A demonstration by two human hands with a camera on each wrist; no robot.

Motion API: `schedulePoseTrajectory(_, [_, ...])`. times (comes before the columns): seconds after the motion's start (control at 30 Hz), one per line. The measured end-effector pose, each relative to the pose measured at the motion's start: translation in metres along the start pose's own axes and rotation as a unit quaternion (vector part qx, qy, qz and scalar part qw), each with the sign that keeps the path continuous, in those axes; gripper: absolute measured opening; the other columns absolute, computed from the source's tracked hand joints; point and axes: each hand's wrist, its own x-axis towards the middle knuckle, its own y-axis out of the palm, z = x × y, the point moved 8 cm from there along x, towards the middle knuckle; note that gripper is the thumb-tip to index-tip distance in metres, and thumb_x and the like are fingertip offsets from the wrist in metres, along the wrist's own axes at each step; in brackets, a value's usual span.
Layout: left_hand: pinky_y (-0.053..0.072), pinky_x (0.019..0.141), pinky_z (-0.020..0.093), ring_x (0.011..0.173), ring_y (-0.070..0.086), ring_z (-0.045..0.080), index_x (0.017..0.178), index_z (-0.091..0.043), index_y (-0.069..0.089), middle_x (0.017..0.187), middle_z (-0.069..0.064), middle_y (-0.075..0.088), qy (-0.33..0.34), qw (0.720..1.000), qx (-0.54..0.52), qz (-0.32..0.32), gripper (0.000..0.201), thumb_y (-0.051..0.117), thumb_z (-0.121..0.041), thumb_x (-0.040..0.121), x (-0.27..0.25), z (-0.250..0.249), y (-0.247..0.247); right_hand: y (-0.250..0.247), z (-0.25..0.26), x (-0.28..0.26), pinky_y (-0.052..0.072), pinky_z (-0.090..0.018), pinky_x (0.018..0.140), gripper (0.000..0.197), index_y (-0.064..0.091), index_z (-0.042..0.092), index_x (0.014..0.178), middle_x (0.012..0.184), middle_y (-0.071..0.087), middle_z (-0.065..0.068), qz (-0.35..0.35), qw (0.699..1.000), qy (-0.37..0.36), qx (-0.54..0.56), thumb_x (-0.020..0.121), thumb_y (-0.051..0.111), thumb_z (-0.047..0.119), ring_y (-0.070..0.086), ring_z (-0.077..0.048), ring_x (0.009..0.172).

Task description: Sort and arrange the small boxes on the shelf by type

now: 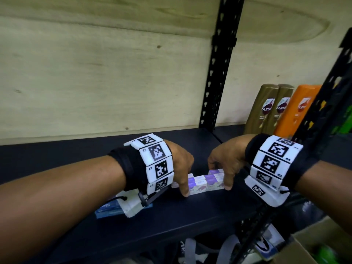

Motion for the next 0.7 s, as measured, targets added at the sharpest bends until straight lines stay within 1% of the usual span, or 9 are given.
schedulePoseTrajectory(0.07, [0.046, 0.060, 0.022, 0.061, 0.055, 0.008, 0.107, -0.013, 0.068, 0.067, -0.008, 0.058, -0.016, 0.999, -0.023, 0.019, 0.048, 0.081, -0.045, 0.074, 0.003, 0.001, 0.004, 0.000, 0.001, 0.002, 0.054, -0.028, 0.077, 0.053, 0.061, 0.022, 0.121, 0.114, 0.070, -0.005, -0.014, 1.000, -0.009, 0.007, 0.074, 0.085, 0.025, 0.067, -0.019, 0.094])
schedulePoseTrajectory(0.13, [0.046, 0.060, 0.019, 0.063, 0.055, 0.007, 0.106, -0.016, 0.068, 0.067, -0.010, 0.058, 0.002, 0.999, -0.032, -0.004, 0.043, 0.079, -0.044, 0.076, 0.004, -0.004, 0.000, 0.000, 0.002, 0.003, 0.054, -0.033, 0.087, 0.053, 0.060, 0.024, 0.121, 0.114, 0.070, -0.004, -0.018, 1.000, -0.014, 0.007, 0.074, 0.085, 0.026, 0.066, -0.022, 0.103])
schedulePoseTrajectory(0.17, [0.044, 0.058, 0.017, 0.062, 0.054, 0.004, 0.102, -0.018, 0.068, 0.065, -0.012, 0.058, 0.012, 0.999, -0.035, -0.010, 0.036, 0.078, -0.043, 0.078, 0.004, -0.005, -0.001, 0.000, 0.002, 0.004, 0.054, -0.034, 0.090, 0.053, 0.060, 0.024, 0.120, 0.114, 0.070, -0.004, -0.018, 1.000, -0.018, 0.009, 0.074, 0.085, 0.026, 0.066, -0.022, 0.104])
schedulePoseTrajectory(0.23, [0.042, 0.053, 0.016, 0.058, 0.055, 0.000, 0.106, -0.017, 0.071, 0.064, -0.012, 0.061, 0.025, 0.999, -0.048, -0.008, 0.036, 0.076, -0.042, 0.080, 0.002, -0.008, -0.001, -0.001, 0.004, 0.003, 0.055, -0.035, 0.091, 0.053, 0.059, 0.025, 0.120, 0.114, 0.070, -0.003, -0.020, 0.999, -0.027, 0.017, 0.073, 0.085, 0.025, 0.066, -0.022, 0.104])
schedulePoseTrajectory(0.3, [0.044, 0.051, 0.014, 0.061, 0.059, -0.001, 0.113, -0.016, 0.070, 0.074, -0.010, 0.067, 0.026, 0.999, -0.045, -0.004, 0.042, 0.073, -0.044, 0.082, 0.002, -0.012, -0.002, -0.002, 0.005, 0.003, 0.055, -0.035, 0.090, 0.054, 0.059, 0.026, 0.120, 0.112, 0.070, -0.002, -0.025, 0.999, -0.029, 0.020, 0.073, 0.086, 0.025, 0.067, -0.021, 0.102])
schedulePoseTrajectory(0.37, [0.048, 0.061, 0.019, 0.082, 0.064, 0.008, 0.116, -0.015, 0.067, 0.096, -0.004, 0.071, 0.024, 0.999, -0.025, -0.018, 0.047, 0.072, -0.048, 0.082, 0.003, -0.013, -0.002, -0.001, 0.007, 0.003, 0.055, -0.035, 0.090, 0.055, 0.059, 0.027, 0.120, 0.112, 0.069, 0.001, -0.026, 0.999, -0.032, 0.021, 0.072, 0.086, 0.025, 0.067, -0.019, 0.101])
schedulePoseTrajectory(0.43, [0.050, 0.073, 0.025, 0.096, 0.065, 0.014, 0.116, -0.017, 0.066, 0.108, -0.001, 0.070, 0.023, 0.999, -0.020, -0.032, 0.049, 0.072, -0.050, 0.081, 0.003, -0.014, -0.003, -0.002, 0.007, 0.004, 0.055, -0.036, 0.090, 0.054, 0.059, 0.028, 0.119, 0.111, 0.069, 0.002, -0.030, 0.999, -0.034, 0.023, 0.072, 0.086, 0.025, 0.067, -0.018, 0.101])
schedulePoseTrajectory(0.57, [0.054, 0.087, 0.032, 0.099, 0.065, 0.015, 0.116, -0.020, 0.065, 0.109, -0.003, 0.069, 0.033, 0.998, -0.033, -0.036, 0.050, 0.073, -0.052, 0.079, 0.003, -0.012, -0.001, -0.002, 0.007, 0.004, 0.056, -0.037, 0.092, 0.055, 0.059, 0.027, 0.119, 0.109, 0.070, 0.002, -0.018, 0.998, -0.045, 0.042, 0.071, 0.087, 0.022, 0.068, -0.018, 0.100])
schedulePoseTrajectory(0.7, [0.053, 0.091, 0.033, 0.099, 0.066, 0.014, 0.115, -0.023, 0.064, 0.109, -0.003, 0.071, 0.034, 0.997, -0.057, -0.039, 0.053, 0.076, -0.055, 0.074, -0.003, -0.007, -0.006, -0.010, 0.004, -0.003, 0.054, -0.039, 0.096, 0.057, 0.059, 0.029, 0.120, 0.107, 0.072, 0.004, -0.009, 0.997, -0.045, 0.067, 0.071, 0.088, 0.023, 0.068, -0.017, 0.101])
